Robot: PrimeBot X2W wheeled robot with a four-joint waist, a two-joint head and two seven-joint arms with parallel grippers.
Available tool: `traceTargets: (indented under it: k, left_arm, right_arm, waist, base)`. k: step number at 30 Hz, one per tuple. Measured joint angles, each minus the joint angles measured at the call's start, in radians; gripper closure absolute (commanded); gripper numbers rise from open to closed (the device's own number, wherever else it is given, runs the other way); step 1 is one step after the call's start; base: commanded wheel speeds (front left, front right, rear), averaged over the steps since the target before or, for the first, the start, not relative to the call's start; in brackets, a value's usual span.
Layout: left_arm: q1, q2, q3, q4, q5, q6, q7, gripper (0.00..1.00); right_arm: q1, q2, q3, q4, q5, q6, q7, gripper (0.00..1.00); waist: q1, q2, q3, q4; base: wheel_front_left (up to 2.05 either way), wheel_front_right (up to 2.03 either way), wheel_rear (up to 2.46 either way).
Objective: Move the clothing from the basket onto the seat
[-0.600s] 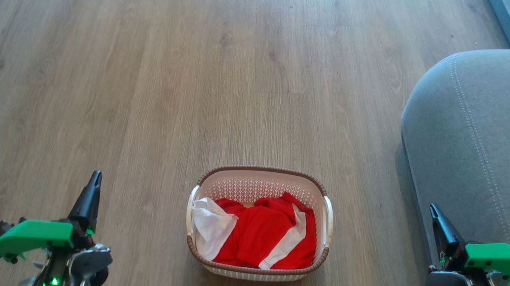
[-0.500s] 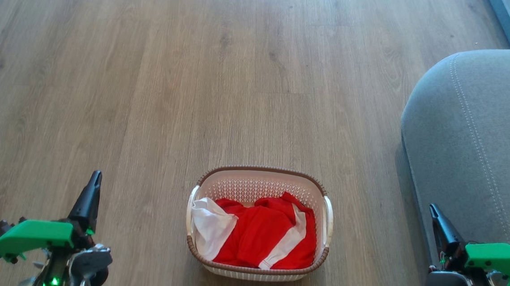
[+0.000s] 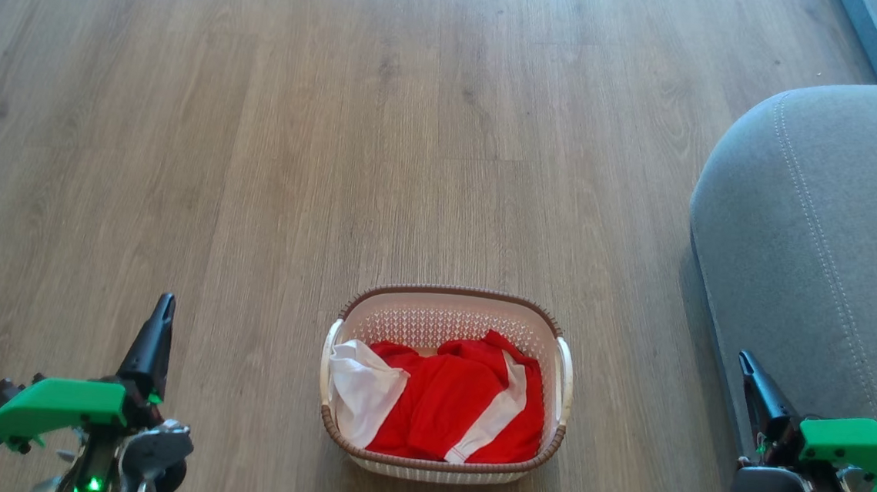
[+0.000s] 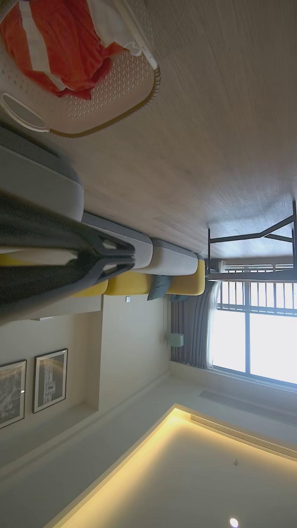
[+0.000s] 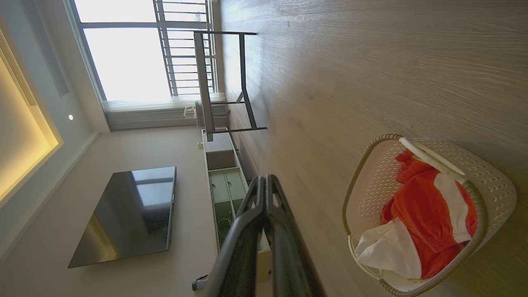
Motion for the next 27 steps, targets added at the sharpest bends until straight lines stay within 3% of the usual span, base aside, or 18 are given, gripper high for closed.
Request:
traceTargets:
  k: [27]
  left_arm:
    - [0.000, 0.000, 0.000, 0.000, 0.000, 0.000, 0.000, 1.00]
  right_arm:
    - [0.000, 0.000, 0.000, 0.000, 0.000, 0.000, 0.000, 1.00]
  waist:
    - [0.0000, 0.0000, 0.000, 0.000]
  base:
    - [0.00, 0.00, 0.00]
